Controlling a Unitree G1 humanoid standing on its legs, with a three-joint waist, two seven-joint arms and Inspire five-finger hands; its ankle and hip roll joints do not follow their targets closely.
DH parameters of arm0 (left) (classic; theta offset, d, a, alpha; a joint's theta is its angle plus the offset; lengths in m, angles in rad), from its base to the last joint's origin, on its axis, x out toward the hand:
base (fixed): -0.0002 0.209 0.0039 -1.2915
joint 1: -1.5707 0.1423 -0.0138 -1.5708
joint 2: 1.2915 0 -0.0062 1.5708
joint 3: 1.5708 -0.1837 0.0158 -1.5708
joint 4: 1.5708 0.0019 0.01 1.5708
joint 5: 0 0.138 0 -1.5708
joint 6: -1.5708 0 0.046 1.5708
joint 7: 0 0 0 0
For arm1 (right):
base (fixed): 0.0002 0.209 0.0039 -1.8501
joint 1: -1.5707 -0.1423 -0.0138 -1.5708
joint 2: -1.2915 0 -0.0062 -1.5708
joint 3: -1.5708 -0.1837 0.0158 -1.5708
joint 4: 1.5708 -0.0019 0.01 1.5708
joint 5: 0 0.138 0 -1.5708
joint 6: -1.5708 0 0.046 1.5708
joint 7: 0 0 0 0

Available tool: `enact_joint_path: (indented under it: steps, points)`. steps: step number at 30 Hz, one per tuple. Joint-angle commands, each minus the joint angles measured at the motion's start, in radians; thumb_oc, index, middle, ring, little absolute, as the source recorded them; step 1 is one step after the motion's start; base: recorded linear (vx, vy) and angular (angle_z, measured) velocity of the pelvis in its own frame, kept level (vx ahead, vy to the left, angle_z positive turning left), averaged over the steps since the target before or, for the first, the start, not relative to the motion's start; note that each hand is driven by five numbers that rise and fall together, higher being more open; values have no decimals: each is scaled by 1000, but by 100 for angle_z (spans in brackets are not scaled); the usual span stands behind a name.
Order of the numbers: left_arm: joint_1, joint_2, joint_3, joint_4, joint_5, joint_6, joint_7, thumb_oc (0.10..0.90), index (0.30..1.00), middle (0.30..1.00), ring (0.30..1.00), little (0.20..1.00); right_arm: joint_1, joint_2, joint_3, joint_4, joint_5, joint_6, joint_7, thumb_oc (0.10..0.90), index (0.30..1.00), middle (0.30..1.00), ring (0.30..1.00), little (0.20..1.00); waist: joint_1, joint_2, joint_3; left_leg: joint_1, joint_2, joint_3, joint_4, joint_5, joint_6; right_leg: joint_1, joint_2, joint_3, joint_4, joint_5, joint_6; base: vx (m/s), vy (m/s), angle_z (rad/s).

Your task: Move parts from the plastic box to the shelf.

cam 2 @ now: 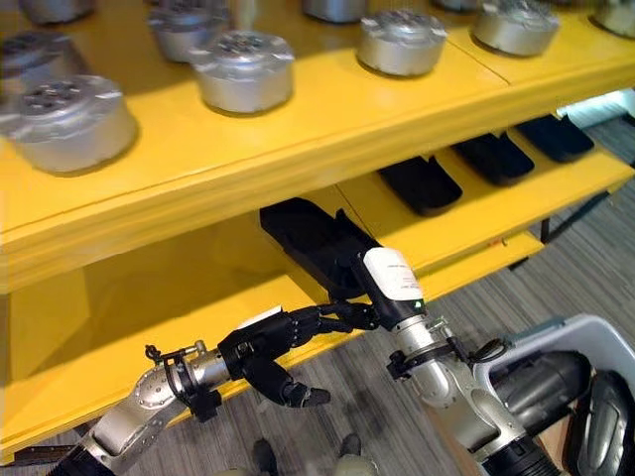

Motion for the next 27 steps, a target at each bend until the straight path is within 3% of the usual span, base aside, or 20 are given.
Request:
enact_joint_path:
  steps: [1,3,4,6,9,11,13,15,16,18,19,21,22,24,27]
  points:
    - [8,-5,64,-62,-62,-71,-43,900,1000,1000,1000,1000,-98,28,-31,-117,-5,-61,-83,400,300,300,300,300,22,5,-60,80,107,11,-12,-65,-76,-16,55,55,45,-79,47,-4,103,25]
    - [9,1,57,-68,-44,-33,-106,900,1000,1000,1000,1000,-55,61,-40,-126,-29,19,-122,400,300,300,300,300,8,-7,-37,74,69,-90,3,-88,-24,-67,62,201,186,-98,56,-11,-14,104]
    - [4,5,52,-73,-41,-23,-122,900,1000,1000,1000,1000,-49,65,-43,-121,-29,34,-137,400,300,300,300,300,8,-9,-34,64,68,-111,13,-91,-17,-79,60,236,200,-88,62,-27,-117,187]
    - [0,12,47,-83,-43,-18,-125,900,1000,1000,1000,1000,-45,71,-42,-103,-25,33,-155,400,300,300,300,300,10,-14,-27,54,68,-136,30,-103,-11,-87,34,258,205,-79,80,-18,-190,147]
    - [-7,45,52,-86,26,-92,-112,900,1000,1000,1000,1000,-66,92,-28,-64,-29,1,-175,400,300,300,300,300,34,-15,-11,47,95,-165,35,-112,-33,-78,-60,286,110,1,120,18,-376,63]
    - [-2,55,58,-94,-14,-98,-120,900,1000,1000,1000,1000,-69,99,-31,-56,-36,-5,-172,400,300,300,300,300,40,-17,-6,48,110,-174,30,-112,-43,-75,-85,294,67,40,136,9,-422,25]
    - [1,58,81,-111,-66,-74,-130,900,1000,1000,1000,1000,-79,103,-31,-56,-29,12,-176,400,300,300,300,300,51,-24,3,51,170,-182,5,-97,-78,-89,-114,294,23,73,157,-59,-787,18]
    - [-19,66,68,-125,-120,-52,-108,900,1000,1000,1000,1000,-117,102,-2,-51,-5,19,-205,400,300,300,300,300,52,-39,18,30,239,-195,3,-70,-121,-109,-101,301,30,28,173,-130,-906,15]
    - [-31,43,61,-109,-162,-65,-50,900,1000,1000,1000,1000,-154,73,11,-23,37,-32,-195,400,300,300,300,300,56,-46,13,-1,301,-203,-12,-17,-164,-108,-44,281,36,-37,137,-95,-763,25]
    - [-22,24,64,-105,-190,-66,-38,900,1000,1000,1000,1000,-154,59,12,-39,54,-22,-180,400,300,300,300,300,56,-40,12,-26,334,-199,-12,25,-187,-108,-19,254,52,-64,111,-49,-460,23]
    - [-14,-7,71,-98,-185,-57,-47,900,1000,1000,1000,1000,-137,50,8,-68,62,17,-172,400,300,300,300,300,52,-32,15,-45,357,-152,-12,69,-199,-96,-8,204,64,-78,92,-40,-217,1]
    - [-21,-32,73,-67,-168,-68,-99,900,1000,1000,1000,1000,-112,38,-6,-71,62,18,-177,400,300,300,300,300,41,-22,16,-44,336,-86,0,77,-186,-77,-9,150,55,-75,82,-53,-172,31]
    - [-20,-36,73,-65,-162,-73,-106,900,1000,1000,1000,1000,-109,34,-8,-67,65,12,-177,400,300,300,300,300,42,-19,15,-45,325,-85,5,75,-183,-73,-7,145,51,-72,79,-15,-80,71]
    - [6,-38,80,-65,-183,-92,-112,900,1000,1000,1000,1000,-114,23,-14,-27,78,-33,-168,400,300,300,300,300,48,-6,3,-41,255,-117,26,34,-159,-58,-4,154,19,-50,76,34,-15,42]
    - [37,-44,87,-40,-154,-113,-102,900,1000,1000,1000,1000,-129,35,17,-41,89,25,-164,400,300,300,300,300,43,10,-13,-17,247,-132,11,29,-156,-44,6,172,14,-53,67,82,76,-39]
